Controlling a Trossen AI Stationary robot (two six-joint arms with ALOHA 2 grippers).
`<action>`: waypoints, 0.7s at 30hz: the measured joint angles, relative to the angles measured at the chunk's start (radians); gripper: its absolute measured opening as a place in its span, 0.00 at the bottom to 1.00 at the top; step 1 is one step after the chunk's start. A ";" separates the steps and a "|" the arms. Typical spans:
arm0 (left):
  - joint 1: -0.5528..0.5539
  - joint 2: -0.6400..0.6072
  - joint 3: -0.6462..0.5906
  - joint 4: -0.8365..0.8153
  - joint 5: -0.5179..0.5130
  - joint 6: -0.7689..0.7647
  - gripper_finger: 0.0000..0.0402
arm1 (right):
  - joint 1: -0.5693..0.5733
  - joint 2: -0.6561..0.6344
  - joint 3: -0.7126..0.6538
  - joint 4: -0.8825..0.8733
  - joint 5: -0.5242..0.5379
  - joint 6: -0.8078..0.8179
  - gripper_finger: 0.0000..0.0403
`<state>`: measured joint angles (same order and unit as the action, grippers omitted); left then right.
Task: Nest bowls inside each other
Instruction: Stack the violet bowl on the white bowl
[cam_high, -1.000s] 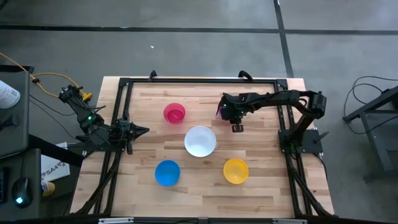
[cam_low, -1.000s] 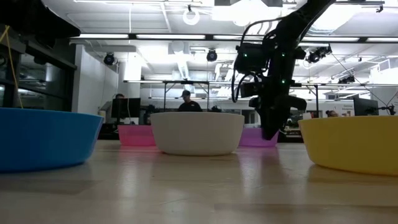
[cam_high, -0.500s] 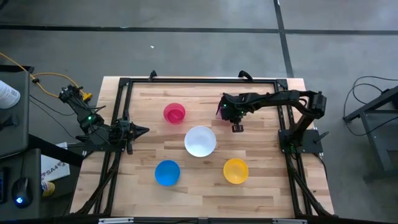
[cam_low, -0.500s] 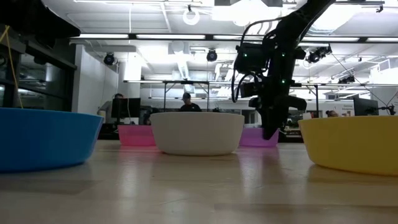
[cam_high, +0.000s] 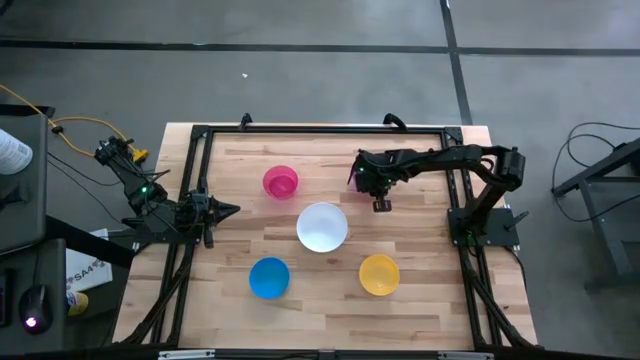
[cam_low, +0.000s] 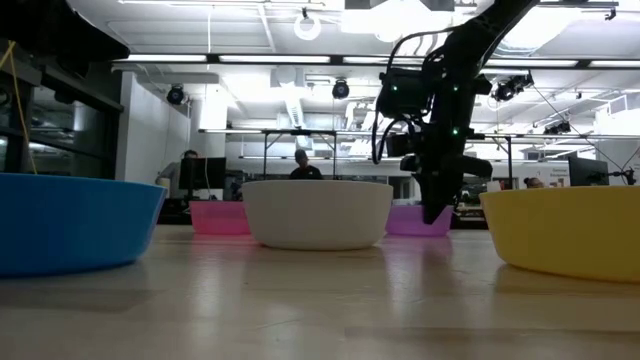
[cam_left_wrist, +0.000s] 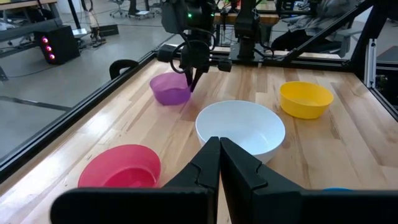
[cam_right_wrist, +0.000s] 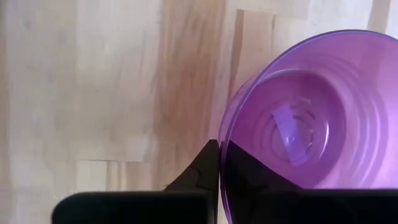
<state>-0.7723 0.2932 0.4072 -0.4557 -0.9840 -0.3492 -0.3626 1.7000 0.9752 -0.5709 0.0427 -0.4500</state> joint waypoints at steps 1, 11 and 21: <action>0.000 0.000 0.000 0.000 0.000 0.000 0.03 | 0.000 0.000 0.000 0.000 0.005 0.000 0.01; 0.000 0.000 0.000 0.000 -0.001 0.000 0.03 | 0.018 0.000 0.090 -0.125 0.011 0.001 0.01; 0.000 0.000 0.000 0.000 0.009 0.000 0.03 | 0.090 0.000 0.251 -0.233 0.009 0.041 0.01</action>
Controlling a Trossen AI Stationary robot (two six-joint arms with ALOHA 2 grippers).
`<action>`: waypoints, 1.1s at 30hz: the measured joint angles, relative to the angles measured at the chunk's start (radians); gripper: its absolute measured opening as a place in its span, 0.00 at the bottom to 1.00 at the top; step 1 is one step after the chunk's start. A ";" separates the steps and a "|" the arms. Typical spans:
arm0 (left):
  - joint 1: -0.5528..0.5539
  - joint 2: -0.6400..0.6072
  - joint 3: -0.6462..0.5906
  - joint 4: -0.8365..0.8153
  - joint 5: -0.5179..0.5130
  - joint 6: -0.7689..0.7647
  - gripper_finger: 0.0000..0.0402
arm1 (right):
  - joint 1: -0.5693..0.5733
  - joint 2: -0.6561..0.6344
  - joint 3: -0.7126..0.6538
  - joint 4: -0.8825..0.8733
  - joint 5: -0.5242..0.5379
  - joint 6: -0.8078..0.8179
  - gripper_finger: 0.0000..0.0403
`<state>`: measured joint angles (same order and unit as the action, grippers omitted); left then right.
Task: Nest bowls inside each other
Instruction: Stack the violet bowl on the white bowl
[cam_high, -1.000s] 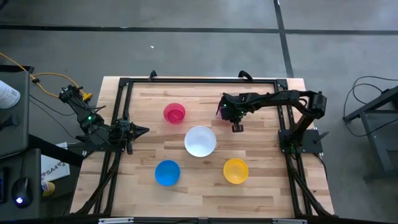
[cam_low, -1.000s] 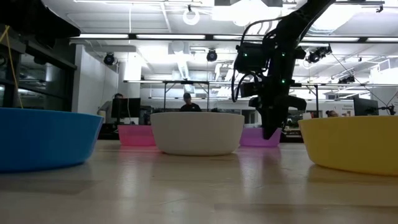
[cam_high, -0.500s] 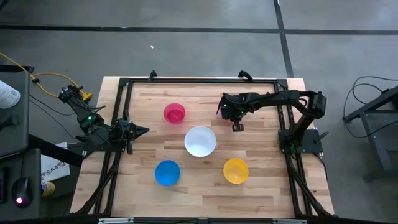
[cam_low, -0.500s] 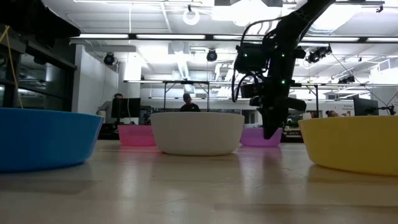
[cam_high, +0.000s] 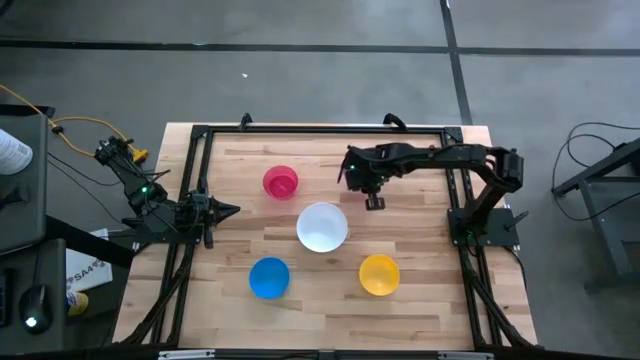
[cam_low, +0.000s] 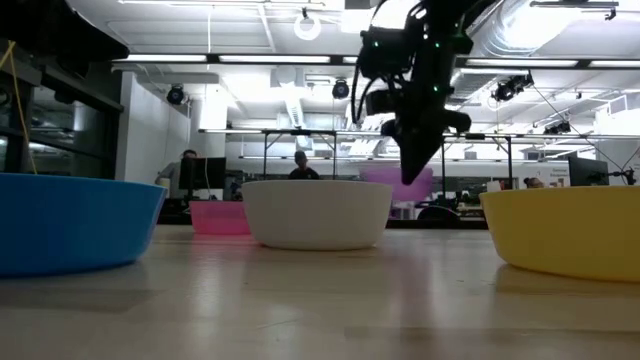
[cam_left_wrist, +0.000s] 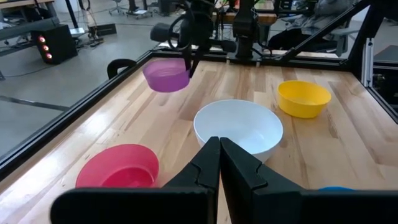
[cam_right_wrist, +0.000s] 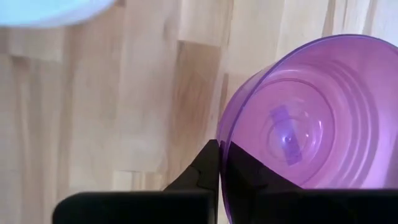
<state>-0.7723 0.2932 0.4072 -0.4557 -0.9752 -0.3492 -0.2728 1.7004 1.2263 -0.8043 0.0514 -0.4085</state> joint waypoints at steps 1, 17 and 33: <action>0.000 0.000 0.000 0.000 0.001 0.000 0.03 | 0.010 0.000 0.010 -0.009 -0.002 0.009 0.01; 0.000 0.000 0.000 -0.004 0.022 0.000 0.03 | 0.199 0.000 0.150 -0.055 -0.043 0.124 0.01; 0.000 0.000 0.000 -0.004 0.027 0.000 0.03 | 0.302 0.123 0.312 -0.092 -0.069 0.179 0.01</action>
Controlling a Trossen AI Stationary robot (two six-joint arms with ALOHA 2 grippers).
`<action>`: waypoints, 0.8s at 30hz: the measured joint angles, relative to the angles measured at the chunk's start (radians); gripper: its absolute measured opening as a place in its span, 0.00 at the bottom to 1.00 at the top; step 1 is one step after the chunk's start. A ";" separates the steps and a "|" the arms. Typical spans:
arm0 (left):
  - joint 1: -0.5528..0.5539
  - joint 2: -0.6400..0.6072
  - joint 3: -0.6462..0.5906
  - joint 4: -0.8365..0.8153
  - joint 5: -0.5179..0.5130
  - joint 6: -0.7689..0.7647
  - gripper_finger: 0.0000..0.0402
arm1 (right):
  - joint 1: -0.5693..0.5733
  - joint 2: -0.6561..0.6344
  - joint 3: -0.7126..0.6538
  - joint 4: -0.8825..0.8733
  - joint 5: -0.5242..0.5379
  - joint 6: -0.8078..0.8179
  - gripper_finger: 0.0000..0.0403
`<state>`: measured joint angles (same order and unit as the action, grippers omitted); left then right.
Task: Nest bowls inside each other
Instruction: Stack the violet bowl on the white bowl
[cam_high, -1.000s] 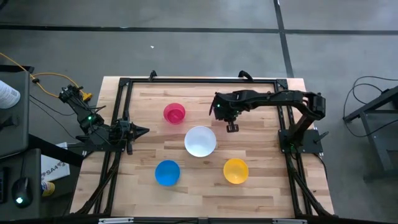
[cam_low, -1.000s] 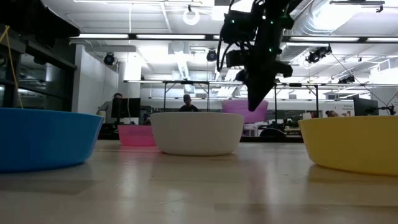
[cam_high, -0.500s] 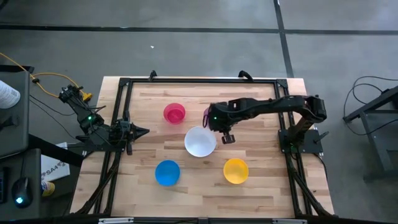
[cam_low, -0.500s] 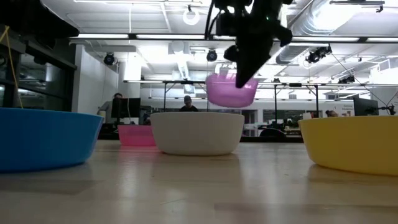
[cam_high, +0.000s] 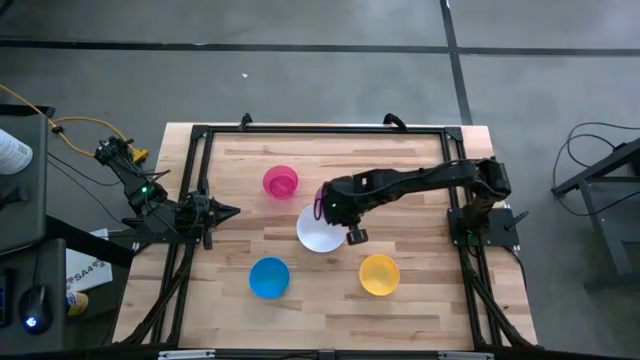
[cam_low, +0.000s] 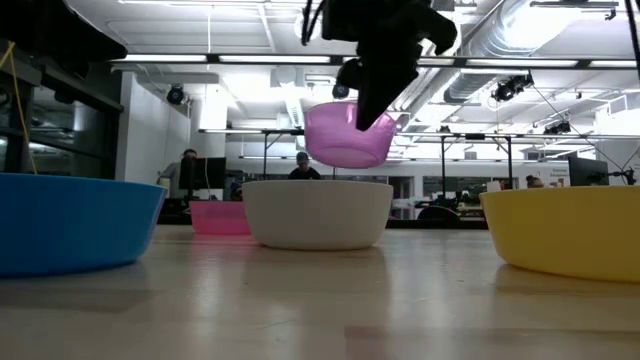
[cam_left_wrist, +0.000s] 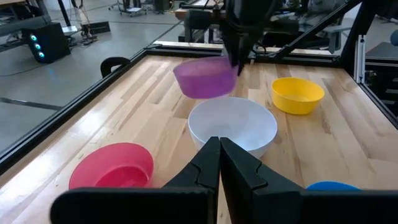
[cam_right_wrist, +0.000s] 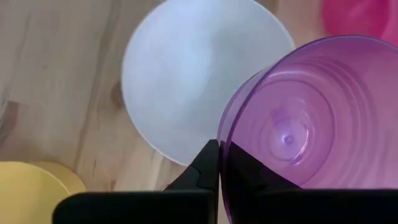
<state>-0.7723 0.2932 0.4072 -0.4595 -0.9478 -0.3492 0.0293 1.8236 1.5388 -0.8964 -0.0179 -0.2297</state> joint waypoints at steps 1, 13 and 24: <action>0.000 0.000 0.000 0.000 0.003 0.000 0.03 | 0.005 0.016 0.017 -0.010 -0.010 -0.001 0.01; 0.000 0.000 0.000 -0.016 0.017 0.001 0.03 | 0.056 0.136 0.114 -0.019 -0.070 0.006 0.01; 0.000 0.000 0.000 -0.028 0.022 0.003 0.03 | 0.091 0.208 0.114 0.051 -0.068 0.024 0.01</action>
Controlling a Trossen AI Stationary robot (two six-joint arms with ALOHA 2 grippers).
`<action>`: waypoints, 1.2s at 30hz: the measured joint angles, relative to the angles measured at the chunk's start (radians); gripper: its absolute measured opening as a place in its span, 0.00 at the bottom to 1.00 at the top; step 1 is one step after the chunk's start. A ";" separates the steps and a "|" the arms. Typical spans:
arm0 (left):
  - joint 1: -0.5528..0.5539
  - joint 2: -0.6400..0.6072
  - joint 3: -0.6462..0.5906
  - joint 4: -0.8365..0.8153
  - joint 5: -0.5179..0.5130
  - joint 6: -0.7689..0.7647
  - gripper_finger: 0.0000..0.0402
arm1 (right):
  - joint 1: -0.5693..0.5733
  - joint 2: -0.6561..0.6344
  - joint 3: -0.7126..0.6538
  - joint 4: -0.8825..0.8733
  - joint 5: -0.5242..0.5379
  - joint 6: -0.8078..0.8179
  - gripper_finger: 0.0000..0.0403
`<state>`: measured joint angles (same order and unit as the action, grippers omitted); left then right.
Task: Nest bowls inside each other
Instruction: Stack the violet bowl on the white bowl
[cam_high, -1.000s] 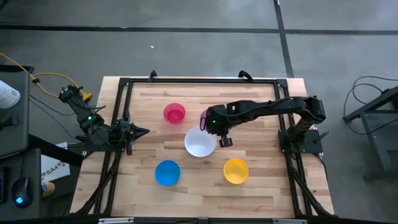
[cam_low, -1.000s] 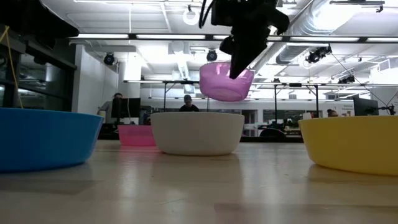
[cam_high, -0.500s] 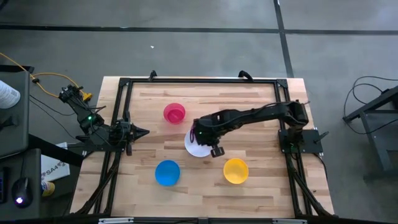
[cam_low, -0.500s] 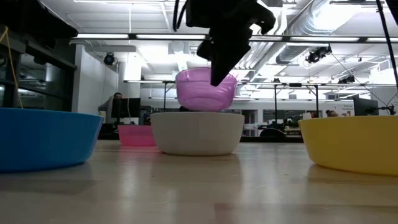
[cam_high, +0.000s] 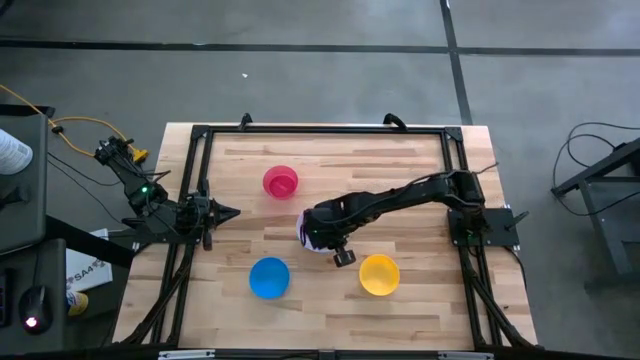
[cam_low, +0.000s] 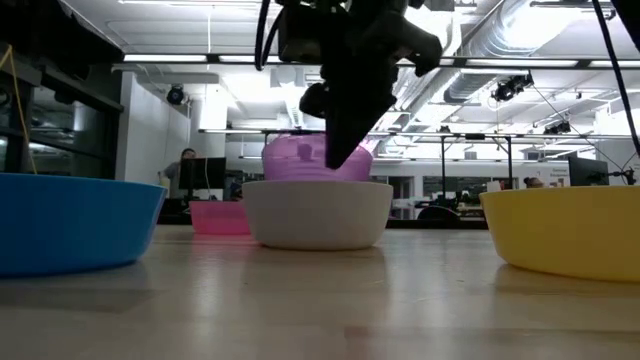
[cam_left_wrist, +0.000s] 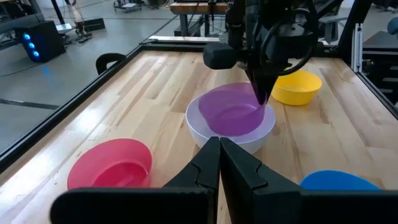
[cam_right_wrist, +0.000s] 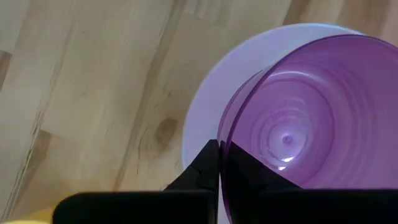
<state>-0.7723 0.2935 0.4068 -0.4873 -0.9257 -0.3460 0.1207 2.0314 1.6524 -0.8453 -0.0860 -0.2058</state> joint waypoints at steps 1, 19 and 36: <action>0.000 0.000 0.000 -0.003 0.001 -0.001 0.03 | 0.000 0.004 0.000 0.011 0.000 0.000 0.01; 0.000 0.000 0.000 -0.014 0.021 -0.003 0.03 | -0.024 0.042 -0.001 0.024 0.025 0.030 0.01; 0.000 0.000 0.000 -0.018 0.026 -0.002 0.03 | -0.022 0.057 -0.001 0.027 -0.002 0.059 0.02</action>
<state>-0.7725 0.2933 0.4068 -0.5049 -0.8997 -0.3477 0.0984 2.0880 1.6512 -0.8185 -0.0877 -0.1471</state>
